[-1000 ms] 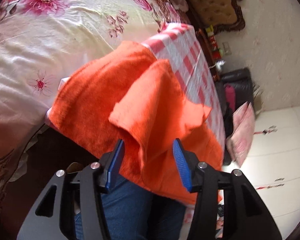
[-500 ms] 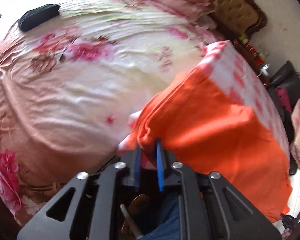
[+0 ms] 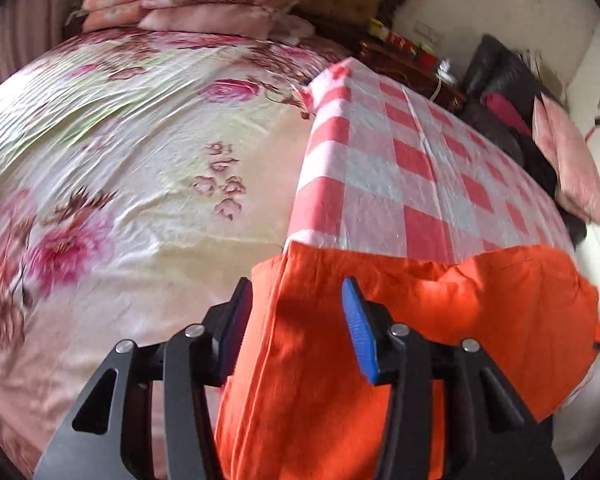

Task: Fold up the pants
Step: 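Open the left tool and withdraw it while the right tool holds the waistband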

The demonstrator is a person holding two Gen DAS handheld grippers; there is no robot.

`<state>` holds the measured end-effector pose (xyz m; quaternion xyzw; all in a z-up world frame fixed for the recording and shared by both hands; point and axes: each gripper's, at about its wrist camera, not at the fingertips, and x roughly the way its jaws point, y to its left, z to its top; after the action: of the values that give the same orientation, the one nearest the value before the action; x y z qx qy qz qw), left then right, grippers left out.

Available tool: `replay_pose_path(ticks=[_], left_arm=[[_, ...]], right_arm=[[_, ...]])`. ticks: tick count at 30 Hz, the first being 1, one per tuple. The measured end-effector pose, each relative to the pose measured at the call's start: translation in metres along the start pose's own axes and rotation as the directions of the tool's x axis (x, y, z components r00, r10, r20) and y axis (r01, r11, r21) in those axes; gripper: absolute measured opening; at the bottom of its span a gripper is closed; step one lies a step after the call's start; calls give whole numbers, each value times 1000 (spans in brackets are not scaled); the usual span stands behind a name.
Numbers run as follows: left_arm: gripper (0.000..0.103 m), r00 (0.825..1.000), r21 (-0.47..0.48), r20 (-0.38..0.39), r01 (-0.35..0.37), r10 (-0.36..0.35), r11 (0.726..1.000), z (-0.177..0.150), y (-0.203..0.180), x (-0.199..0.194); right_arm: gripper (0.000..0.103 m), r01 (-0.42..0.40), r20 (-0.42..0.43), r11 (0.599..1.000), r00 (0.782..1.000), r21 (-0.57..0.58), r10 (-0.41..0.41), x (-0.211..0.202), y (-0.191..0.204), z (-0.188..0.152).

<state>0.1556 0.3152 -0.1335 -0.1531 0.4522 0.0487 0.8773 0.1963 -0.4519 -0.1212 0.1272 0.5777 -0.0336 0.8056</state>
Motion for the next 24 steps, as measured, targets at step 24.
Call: replay_pose_path(ticks=[24], left_arm=[[30, 968, -56, 71, -238, 241, 970, 21, 3, -8]], right_arm=[[13, 104, 37, 992, 994, -68, -101, -10, 23, -12]])
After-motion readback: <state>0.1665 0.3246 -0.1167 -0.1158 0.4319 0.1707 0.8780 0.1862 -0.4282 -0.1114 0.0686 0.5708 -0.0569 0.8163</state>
